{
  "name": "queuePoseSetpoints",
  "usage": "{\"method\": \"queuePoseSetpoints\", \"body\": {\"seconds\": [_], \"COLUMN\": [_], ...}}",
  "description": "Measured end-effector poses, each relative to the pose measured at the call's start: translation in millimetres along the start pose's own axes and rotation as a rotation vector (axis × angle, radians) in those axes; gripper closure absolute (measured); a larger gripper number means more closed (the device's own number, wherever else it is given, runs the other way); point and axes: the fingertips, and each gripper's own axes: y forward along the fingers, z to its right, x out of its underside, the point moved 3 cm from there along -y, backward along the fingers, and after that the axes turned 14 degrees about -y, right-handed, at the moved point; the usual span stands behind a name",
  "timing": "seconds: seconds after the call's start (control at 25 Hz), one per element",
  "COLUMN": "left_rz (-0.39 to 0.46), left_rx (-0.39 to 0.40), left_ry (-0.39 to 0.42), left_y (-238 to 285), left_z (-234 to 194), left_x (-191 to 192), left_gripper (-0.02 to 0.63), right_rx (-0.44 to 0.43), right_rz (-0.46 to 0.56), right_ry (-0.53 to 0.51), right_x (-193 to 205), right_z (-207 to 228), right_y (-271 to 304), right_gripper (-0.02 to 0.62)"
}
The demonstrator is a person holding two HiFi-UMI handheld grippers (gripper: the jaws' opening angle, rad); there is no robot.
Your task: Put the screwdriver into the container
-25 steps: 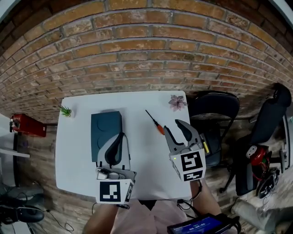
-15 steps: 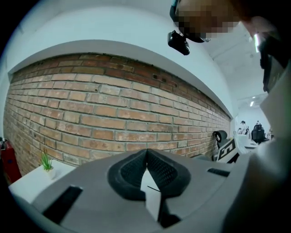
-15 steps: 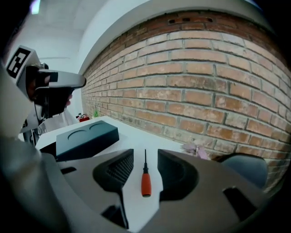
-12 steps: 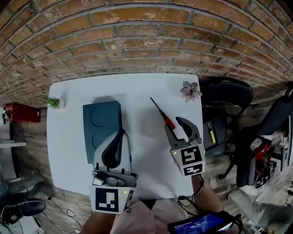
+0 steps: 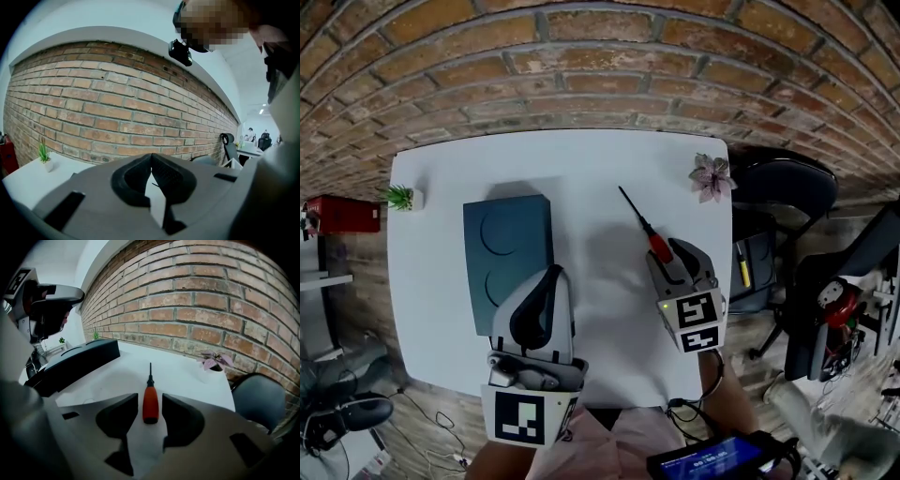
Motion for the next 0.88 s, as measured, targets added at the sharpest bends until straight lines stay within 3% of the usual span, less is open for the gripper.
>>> {"method": "queuePoseSetpoints", "body": {"seconds": [0.88], "left_rz": [0.032], "left_rx": [-0.012], "left_ry": [0.063], "left_y": [-11], "left_z": [-1], "left_x": [-9], "left_gripper": [0.594], "right_rx": [-0.011], "right_rz": [-0.018], "right_ry": [-0.001], "right_x": [1], "right_z": [-3], "right_y": [-2], "right_gripper": [0.489]}}
